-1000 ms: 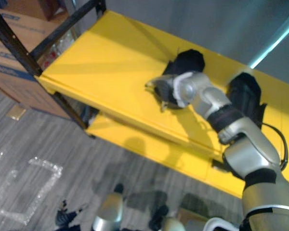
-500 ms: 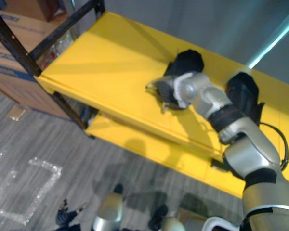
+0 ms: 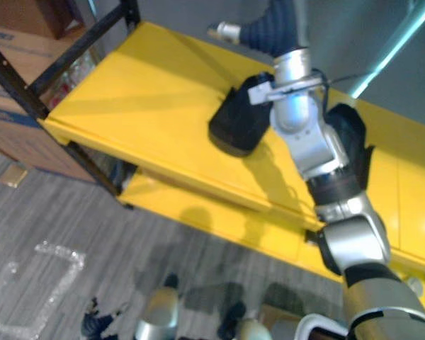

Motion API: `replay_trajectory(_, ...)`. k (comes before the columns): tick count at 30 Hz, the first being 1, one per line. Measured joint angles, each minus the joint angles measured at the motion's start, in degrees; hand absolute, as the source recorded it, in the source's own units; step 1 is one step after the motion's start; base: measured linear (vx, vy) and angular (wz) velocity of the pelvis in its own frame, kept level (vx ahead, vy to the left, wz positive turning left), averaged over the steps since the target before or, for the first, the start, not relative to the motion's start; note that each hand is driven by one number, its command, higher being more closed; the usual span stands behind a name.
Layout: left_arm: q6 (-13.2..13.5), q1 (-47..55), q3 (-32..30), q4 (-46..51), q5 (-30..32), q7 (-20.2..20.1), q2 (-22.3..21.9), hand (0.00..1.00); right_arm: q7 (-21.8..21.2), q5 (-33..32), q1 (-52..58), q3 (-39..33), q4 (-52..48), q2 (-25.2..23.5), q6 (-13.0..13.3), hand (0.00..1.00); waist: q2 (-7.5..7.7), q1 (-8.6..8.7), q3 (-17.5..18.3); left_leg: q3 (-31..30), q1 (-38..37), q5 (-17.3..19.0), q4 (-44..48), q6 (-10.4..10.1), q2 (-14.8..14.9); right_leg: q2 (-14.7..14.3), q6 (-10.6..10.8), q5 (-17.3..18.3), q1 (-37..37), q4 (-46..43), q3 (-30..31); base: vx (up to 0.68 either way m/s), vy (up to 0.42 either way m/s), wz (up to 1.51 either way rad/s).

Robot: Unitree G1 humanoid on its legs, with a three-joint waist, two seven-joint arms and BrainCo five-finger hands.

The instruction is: Walk over and take plastic housings, then place them on the shelf

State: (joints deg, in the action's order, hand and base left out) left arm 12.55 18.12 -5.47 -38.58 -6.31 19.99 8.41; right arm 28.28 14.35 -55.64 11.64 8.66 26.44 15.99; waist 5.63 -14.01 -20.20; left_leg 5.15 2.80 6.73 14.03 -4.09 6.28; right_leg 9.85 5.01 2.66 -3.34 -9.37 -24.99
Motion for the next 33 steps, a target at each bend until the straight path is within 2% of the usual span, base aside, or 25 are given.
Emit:
replay_trajectory(2,0.6,0.0,0.0,-0.8,0.1,0.1,0.0,0.0,0.2,-0.7,6.9,-3.1,-5.5,-0.5,-0.8,0.0,0.06,1.41,1.8,1.0,-0.9,0.0,-0.8,0.0,0.0,-0.1,0.2,-0.3,-0.3,0.7,0.7,0.0,0.013,-0.24)
replay_trajectory(4,1.1,0.4,0.0,-1.0,0.1,0.1,-0.2,0.0,-1.5,-1.6,12.0,-4.6,-8.9,-0.6,-1.4,0.0,0.0,2.58,3.6,1.9,-1.1,0.0,-1.7,0.0,0.0,-0.4,0.3,-0.9,-0.3,1.8,1.6,-0.01,0.008,-0.23)
replay_trajectory(6,1.5,0.6,-0.7,-1.1,0.2,0.0,-1.1,0.0,-8.0,-4.9,18.8,-6.6,-12.7,-0.6,-3.1,0.0,-0.47,4.33,5.7,3.6,-2.2,0.0,-2.9,0.0,0.1,-0.7,0.4,-1.9,-0.7,3.9,2.8,0.0,0.012,-0.37)
replay_trajectory(9,2.1,0.3,-0.6,-2.2,1.6,0.0,-2.1,0.0,-16.3,-5.7,23.5,-6.4,-14.8,-0.6,-4.7,0.0,-1.24,6.52,7.3,5.8,-3.9,0.0,-4.4,0.0,0.3,-1.1,0.4,-2.8,-0.8,5.2,4.8,0.02,0.02,-0.37)
replay_trajectory(10,2.1,0.3,-0.5,-2.4,2.1,0.0,-2.2,0.0,-17.7,-5.7,23.9,-6.1,-14.8,-0.6,-4.7,0.0,-1.36,6.92,7.5,6.1,-4.0,0.0,-4.5,0.0,0.4,-1.1,0.4,-2.9,-0.8,5.3,5.0,0.02,0.019,-0.27)
replay_trajectory(12,2.2,-0.2,-0.4,-3.1,2.2,0.0,-2.3,0.0,-23.1,-4.6,24.5,-5.3,-14.7,-0.5,-4.7,0.0,-1.54,7.24,7.8,6.8,-4.8,0.0,-5.0,-0.1,0.5,-1.4,0.3,-3.3,-1.0,5.7,6.0,0.02,0.009,-0.16)
replay_trajectory(13,2.2,-0.2,-0.3,-3.1,2.2,0.0,-2.3,0.0,-24.1,-4.2,24.4,-4.6,-14.7,-0.5,-4.7,0.0,-1.5,7.24,8.0,6.8,-4.8,-0.1,-5.0,-0.1,0.6,-1.5,0.3,-3.4,-1.0,5.9,6.0,0.03,0.0,-0.03)
replay_trajectory(15,2.2,-0.2,0.2,-3.3,2.1,0.0,-2.2,0.0,-27.0,-1.0,23.8,0.4,-13.4,-0.1,-4.6,0.0,-1.22,7.06,8.3,6.4,-5.0,-0.2,-5.3,-0.2,0.5,-1.8,0.3,-3.8,-1.9,7.2,5.6,0.04,-0.003,0.08)
replay_trajectory(18,2.1,-0.1,1.8,-3.9,2.1,0.0,-2.1,0.0,-28.4,4.5,20.3,6.9,-6.3,-0.1,-4.5,0.0,-0.91,6.58,9.1,4.9,-4.8,-0.3,-5.6,-0.3,0.1,-1.7,0.4,-4.0,-2.9,8.2,4.2,0.03,0.007,0.23)
replay_trajectory(21,1.3,0.0,1.8,-4.3,1.6,-0.1,-2.1,0.0,-28.3,9.1,14.7,11.6,1.6,0.8,-4.5,0.0,-0.77,4.82,9.2,3.5,-4.4,-1.2,-6.5,-0.2,-0.5,-1.3,0.4,-4.0,-2.9,8.3,2.5,0.01,0.013,0.29)
replay_trajectory(24,-0.7,0.1,1.6,-4.3,1.0,-0.3,-1.9,0.0,-27.5,11.5,10.2,14.6,7.4,2.8,-4.6,0.0,-0.76,3.55,9.0,1.1,-2.4,-1.7,-6.0,0.1,-1.1,-0.9,0.4,-4.0,-2.6,8.2,-0.1,0.0,0.019,0.47)
replay_trajectory(25,-1.4,0.2,0.8,-4.3,-0.2,-0.6,-1.6,0.0,-26.6,12.5,8.4,16.2,10.4,3.7,-4.6,0.0,-0.53,2.25,8.5,0.1,-1.5,-1.6,-5.4,0.0,-1.2,-1.0,0.4,-4.0,-2.6,8.1,-0.9,-0.02,0.016,0.3)
replay_trajectory(26,-1.7,0.2,0.2,-4.3,-0.3,-0.8,-1.6,0.0,-26.3,13.1,7.7,16.8,11.2,4.0,-4.6,0.0,-0.31,1.95,8.1,-0.1,-1.3,-1.6,-5.3,0.0,-1.2,-1.0,0.4,-4.0,-2.6,8.0,-1.2,-0.06,0.013,0.33)
replay_trajectory(27,-2.8,0.3,-1.4,-4.3,-0.9,-1.2,-1.3,0.0,-25.5,13.6,5.3,18.1,12.9,4.3,-4.6,0.0,0.11,1.46,6.5,-1.0,-0.5,-1.6,-4.4,0.0,-1.2,-1.0,0.3,-3.9,-2.6,7.8,-1.8,-0.04,0.004,0.19)
replay_trajectory(30,-4.4,0.4,-3.5,-4.3,-2.7,-2.4,-0.4,0.0,-23.6,14.9,2.4,19.0,14.5,4.8,-5.0,0.0,1.07,0.42,4.6,-1.6,1.5,-1.2,-3.5,0.4,-1.0,-0.9,-0.1,-3.5,-1.1,6.7,-2.4,-0.09,0.017,0.16)
replay_trajectory(33,-6.1,0.5,-5.3,-4.8,-2.7,-4.3,0.2,0.0,-22.0,15.8,0.0,20.4,15.1,5.5,-6.2,0.0,1.29,-0.58,3.2,-1.9,2.4,-1.3,-2.4,0.3,-1.1,-0.9,-0.2,-3.4,-0.6,5.9,-2.8,-0.02,0.019,0.06)
